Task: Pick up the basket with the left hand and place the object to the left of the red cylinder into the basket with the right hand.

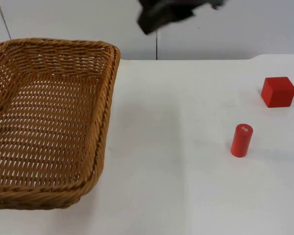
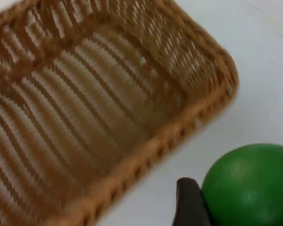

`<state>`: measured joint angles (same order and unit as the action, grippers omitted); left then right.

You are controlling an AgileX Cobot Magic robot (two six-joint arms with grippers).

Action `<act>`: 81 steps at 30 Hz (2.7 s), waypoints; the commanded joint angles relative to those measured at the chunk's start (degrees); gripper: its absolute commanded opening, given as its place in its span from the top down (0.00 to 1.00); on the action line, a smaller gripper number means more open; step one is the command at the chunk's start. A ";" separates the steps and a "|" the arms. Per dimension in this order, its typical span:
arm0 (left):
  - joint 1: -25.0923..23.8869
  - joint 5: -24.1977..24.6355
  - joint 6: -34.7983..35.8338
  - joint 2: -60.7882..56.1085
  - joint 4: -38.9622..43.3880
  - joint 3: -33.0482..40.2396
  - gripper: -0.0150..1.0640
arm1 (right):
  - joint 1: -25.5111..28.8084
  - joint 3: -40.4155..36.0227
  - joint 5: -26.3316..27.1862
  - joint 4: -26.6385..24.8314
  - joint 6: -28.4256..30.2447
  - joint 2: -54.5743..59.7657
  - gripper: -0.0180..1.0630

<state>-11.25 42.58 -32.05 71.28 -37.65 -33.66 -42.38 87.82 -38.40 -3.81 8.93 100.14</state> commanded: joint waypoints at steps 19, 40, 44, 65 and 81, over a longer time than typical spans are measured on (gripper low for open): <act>-0.20 0.13 -0.55 -0.42 -3.65 0.11 0.99 | -5.53 20.57 -2.78 -2.77 3.12 23.86 0.35; -0.20 0.04 -0.55 -0.42 -3.87 0.11 0.99 | -0.70 9.71 -11.10 4.99 -0.99 -10.77 0.31; -0.20 0.04 -0.55 -0.42 -3.87 0.11 0.99 | -0.70 -3.05 -10.96 5.13 -0.99 -20.08 0.31; 0.16 -6.01 -4.25 4.74 -11.61 0.00 0.99 | -0.70 -24.31 0.85 4.91 -4.04 -36.43 0.31; 15.13 -16.32 -12.68 39.01 -22.95 -22.50 0.99 | -0.70 -24.31 0.47 5.02 -7.02 -36.43 0.32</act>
<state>1.83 27.03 -44.55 105.58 -57.83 -51.54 -43.33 63.90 -38.19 1.03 2.21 64.13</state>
